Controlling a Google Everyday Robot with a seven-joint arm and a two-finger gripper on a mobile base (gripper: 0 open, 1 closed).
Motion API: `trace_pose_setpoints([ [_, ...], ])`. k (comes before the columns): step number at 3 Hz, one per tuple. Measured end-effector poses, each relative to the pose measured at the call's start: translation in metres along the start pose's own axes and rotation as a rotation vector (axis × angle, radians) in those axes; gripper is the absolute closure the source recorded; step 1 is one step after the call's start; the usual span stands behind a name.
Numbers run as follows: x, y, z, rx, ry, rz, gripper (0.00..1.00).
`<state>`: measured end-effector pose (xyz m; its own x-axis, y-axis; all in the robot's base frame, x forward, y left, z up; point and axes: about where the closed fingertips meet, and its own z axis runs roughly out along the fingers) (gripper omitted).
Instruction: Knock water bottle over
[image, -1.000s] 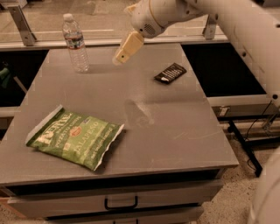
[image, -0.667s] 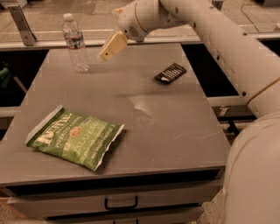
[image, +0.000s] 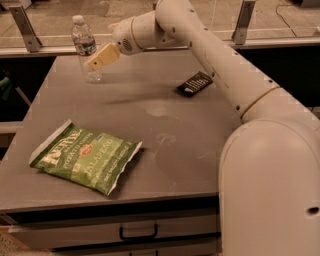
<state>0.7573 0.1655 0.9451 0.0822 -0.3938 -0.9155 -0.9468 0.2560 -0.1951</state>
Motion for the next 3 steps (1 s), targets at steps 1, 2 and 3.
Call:
trace_pose_setpoints([
  [1, -0.004, -0.002, 0.032, -0.012, -0.058, 0.082, 0.00],
  [2, -0.004, -0.008, 0.058, -0.016, -0.115, 0.150, 0.18],
  [3, -0.002, -0.015, 0.071, -0.006, -0.161, 0.196, 0.41],
])
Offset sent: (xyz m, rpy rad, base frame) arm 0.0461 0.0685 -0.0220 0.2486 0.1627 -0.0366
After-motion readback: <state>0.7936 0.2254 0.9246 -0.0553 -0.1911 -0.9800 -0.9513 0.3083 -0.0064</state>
